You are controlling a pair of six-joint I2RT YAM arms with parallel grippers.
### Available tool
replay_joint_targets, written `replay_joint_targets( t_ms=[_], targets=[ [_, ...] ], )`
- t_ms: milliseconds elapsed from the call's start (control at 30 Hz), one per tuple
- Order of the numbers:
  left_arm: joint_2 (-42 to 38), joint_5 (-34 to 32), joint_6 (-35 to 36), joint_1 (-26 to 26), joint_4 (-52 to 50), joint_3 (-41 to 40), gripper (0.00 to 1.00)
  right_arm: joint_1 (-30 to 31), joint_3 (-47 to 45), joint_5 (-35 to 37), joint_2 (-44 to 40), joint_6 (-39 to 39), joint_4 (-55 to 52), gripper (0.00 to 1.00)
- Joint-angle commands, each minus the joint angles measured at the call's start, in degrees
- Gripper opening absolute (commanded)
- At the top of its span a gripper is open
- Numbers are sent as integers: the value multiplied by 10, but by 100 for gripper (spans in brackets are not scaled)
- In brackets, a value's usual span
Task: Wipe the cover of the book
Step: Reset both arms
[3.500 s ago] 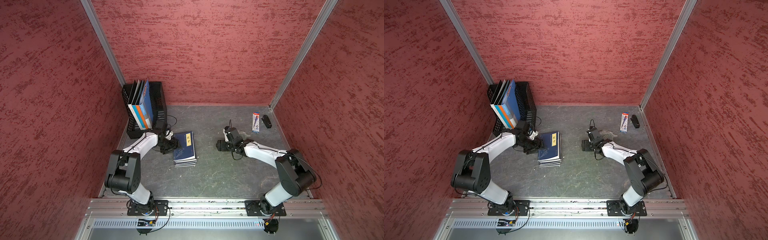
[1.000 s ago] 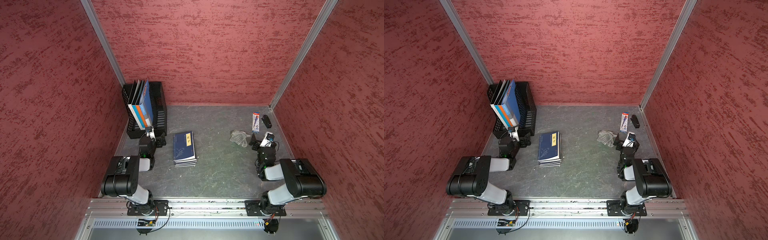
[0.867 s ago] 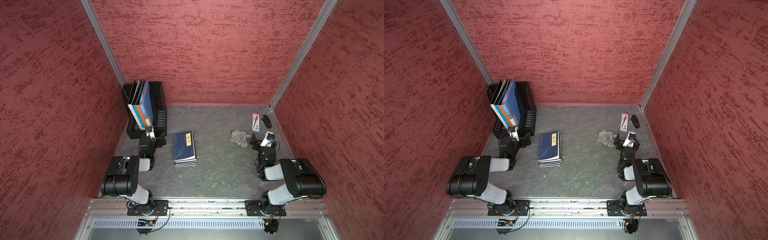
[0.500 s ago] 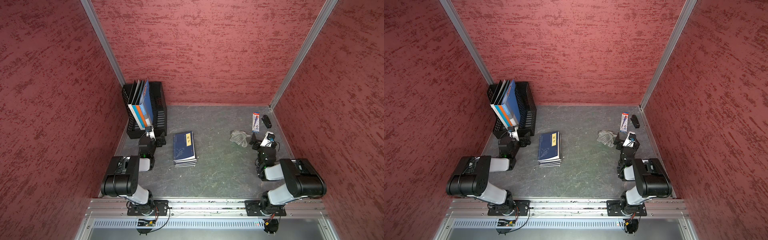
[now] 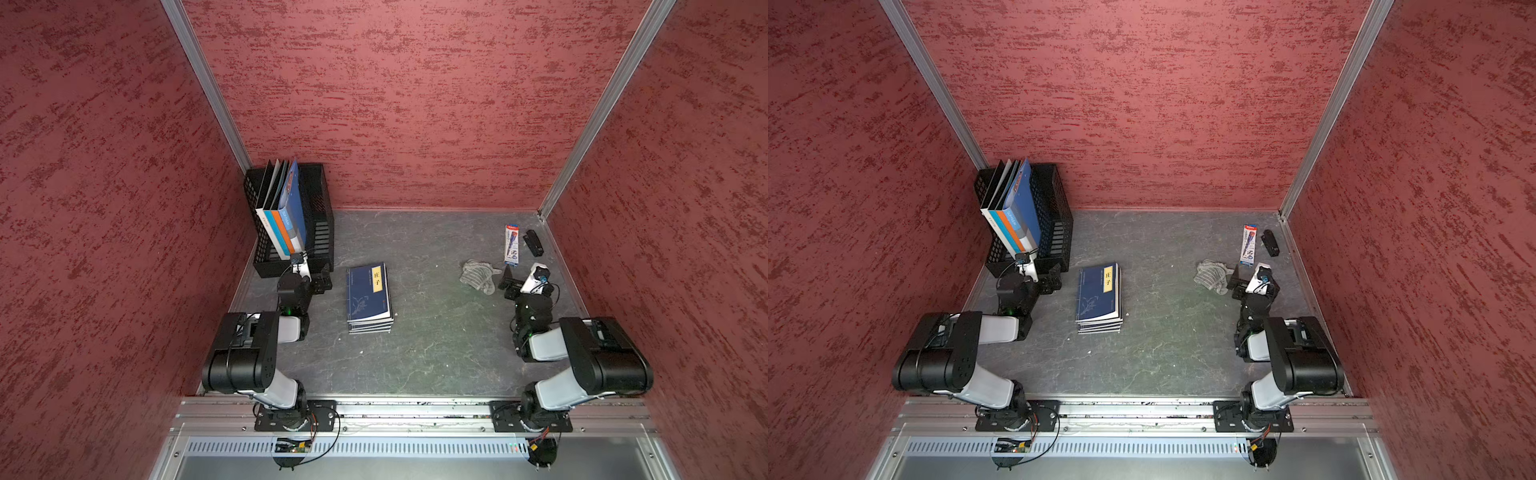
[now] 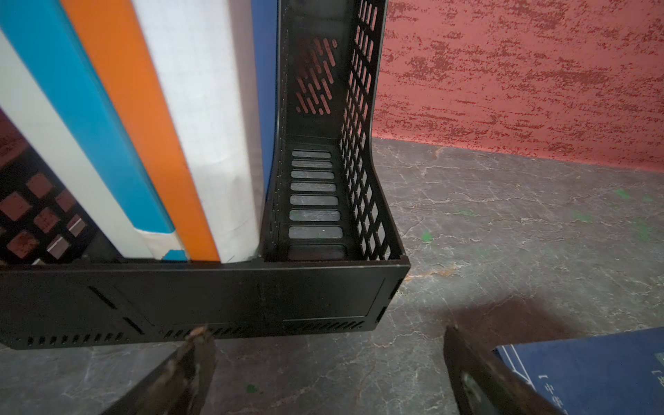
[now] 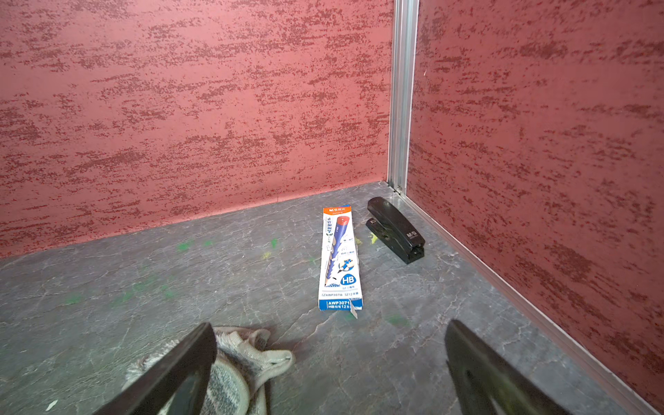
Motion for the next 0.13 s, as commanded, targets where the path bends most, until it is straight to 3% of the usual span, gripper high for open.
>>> replay_joint_targets(
  t_ms=[0, 100],
  targets=[
    [-1, -2, 8, -2, 9, 2, 100, -3, 7, 2, 4, -2, 19, 99],
    [-1, -2, 9, -2, 9, 2, 100, -3, 7, 1, 3, -3, 20, 99]
  ],
)
